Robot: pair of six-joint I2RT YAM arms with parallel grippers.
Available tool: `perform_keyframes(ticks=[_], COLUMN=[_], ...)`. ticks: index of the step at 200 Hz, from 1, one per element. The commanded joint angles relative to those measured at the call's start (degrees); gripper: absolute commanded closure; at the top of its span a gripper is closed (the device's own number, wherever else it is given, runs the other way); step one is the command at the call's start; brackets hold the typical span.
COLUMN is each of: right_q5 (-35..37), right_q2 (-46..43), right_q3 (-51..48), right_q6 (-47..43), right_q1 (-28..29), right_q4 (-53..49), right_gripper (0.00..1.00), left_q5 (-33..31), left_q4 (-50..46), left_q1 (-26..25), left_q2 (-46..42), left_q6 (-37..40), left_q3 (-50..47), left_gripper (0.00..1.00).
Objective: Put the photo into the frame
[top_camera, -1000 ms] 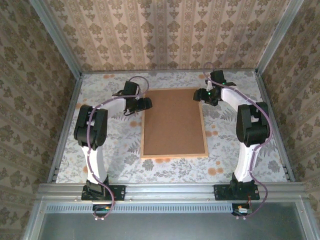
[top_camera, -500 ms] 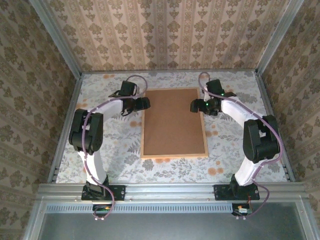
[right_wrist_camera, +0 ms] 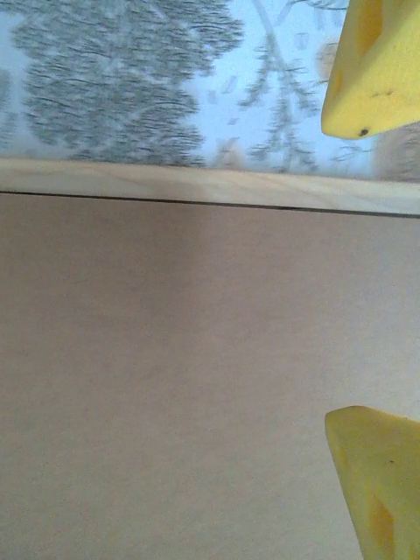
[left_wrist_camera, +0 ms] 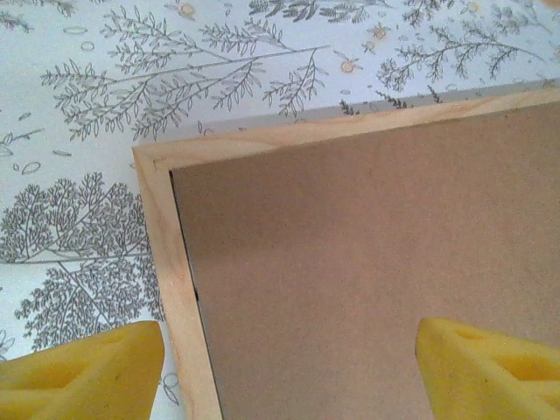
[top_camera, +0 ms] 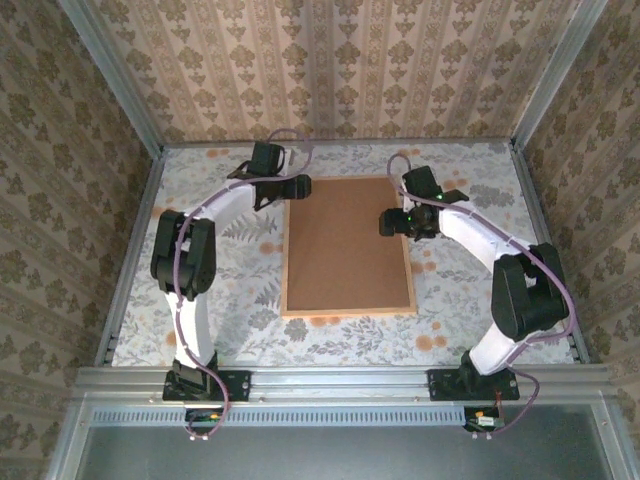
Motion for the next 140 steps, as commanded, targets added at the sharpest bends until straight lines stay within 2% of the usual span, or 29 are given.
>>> perform_keyframes(ticks=[1,21,37,64,140], right_q5=[1.91,-4.24,-4.99,-2.51,2.83], right_q2=[-8.03,-13.22,-17.17,-18.73,-14.4], right_q3=[-6.89,-13.58,-16.96,-19.74,-22.49], right_q6=[3.69,8.68,12.63,14.94,14.44], right_q1=[1.52,2.13,3.65,4.14,3.97], right_q4=[-10.64,-12.17,-14.19,-17.34,-14.83], right_gripper=[0.17,0.19,0.22,0.25,0.39], left_q5=[-0.97,-0.42,0.25,0.98,1.87], left_q4=[-2.43,-2.26,-0.97,1.62,0.96], left_q1=[0.09,0.01,-0.04,-0.13,-0.26], left_q2=[-2.34,-4.86,-7.11,-10.2,-12.15], left_q6=[-0.1,-1.82,-3.43,-5.67,-6.95], left_q3=[-1.6,-4.35,-7.26,-12.03,-14.64], left_gripper=[0.23,0.23,0.23,0.23,0.23])
